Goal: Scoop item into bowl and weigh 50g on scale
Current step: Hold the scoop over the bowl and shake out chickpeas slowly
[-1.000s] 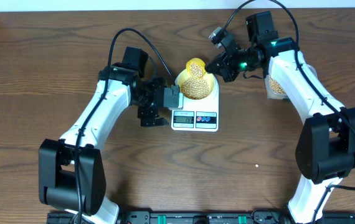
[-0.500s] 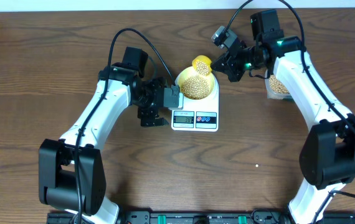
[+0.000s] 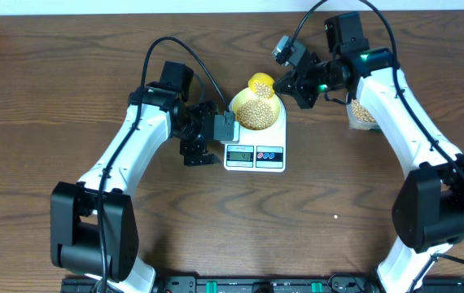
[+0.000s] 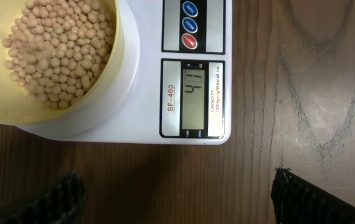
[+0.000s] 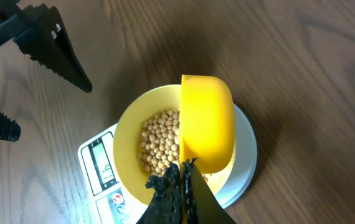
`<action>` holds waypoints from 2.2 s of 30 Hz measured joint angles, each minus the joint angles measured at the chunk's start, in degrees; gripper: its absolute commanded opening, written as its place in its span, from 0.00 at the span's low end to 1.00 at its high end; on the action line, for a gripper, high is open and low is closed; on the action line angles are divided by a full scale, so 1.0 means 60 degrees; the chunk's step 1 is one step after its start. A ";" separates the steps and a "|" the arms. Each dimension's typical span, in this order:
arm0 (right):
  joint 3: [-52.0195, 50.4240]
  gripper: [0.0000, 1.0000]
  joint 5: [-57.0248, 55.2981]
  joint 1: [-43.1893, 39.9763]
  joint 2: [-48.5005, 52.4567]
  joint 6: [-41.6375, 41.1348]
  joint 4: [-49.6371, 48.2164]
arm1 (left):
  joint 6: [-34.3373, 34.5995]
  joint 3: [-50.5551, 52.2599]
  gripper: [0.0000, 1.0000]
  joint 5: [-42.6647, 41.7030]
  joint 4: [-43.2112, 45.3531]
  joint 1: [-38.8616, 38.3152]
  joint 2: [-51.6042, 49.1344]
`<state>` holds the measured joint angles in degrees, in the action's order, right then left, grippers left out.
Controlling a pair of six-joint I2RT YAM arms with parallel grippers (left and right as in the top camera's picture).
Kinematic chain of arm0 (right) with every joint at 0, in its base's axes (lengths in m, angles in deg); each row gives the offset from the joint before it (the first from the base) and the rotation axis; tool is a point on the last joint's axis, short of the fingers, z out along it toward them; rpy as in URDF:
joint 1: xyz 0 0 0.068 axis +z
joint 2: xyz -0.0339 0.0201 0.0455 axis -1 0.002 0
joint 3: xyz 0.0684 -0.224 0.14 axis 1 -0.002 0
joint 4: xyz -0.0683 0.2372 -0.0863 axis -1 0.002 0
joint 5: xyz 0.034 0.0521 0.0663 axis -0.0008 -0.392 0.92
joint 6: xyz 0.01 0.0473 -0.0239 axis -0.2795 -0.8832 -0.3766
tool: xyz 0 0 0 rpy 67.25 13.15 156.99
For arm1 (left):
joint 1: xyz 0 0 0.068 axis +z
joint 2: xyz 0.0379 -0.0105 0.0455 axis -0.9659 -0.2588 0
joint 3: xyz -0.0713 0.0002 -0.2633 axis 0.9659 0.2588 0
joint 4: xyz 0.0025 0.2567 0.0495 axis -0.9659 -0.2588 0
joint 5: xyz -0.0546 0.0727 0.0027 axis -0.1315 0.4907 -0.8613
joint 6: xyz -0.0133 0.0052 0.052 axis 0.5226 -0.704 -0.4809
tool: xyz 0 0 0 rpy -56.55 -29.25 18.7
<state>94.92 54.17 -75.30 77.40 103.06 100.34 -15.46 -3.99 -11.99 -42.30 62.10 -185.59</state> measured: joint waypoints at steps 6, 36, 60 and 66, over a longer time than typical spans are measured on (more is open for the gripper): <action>0.0000 0.01 -0.0091 0.0000 -0.0073 0.0029 0.0044 | 0.0000 0.0000 0.98 0.0000 0.0000 0.0000 0.0000; 0.0000 0.01 0.0204 0.0000 -0.0073 -0.0546 -0.0229 | 0.0000 0.0000 0.98 0.0000 0.0000 0.0000 0.0000; 0.0000 0.01 0.0342 0.0000 -0.0073 -0.0514 -0.0153 | 0.0000 0.0000 0.98 0.0000 0.0000 0.0000 0.0000; 0.0000 0.01 0.0594 0.0000 -0.0073 -0.0226 -0.0051 | 0.0000 0.0000 0.98 0.0000 0.0000 0.0000 0.0000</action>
<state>94.92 57.73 -75.30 76.96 101.70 100.04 -15.46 -3.99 -11.99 -42.30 62.10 -185.59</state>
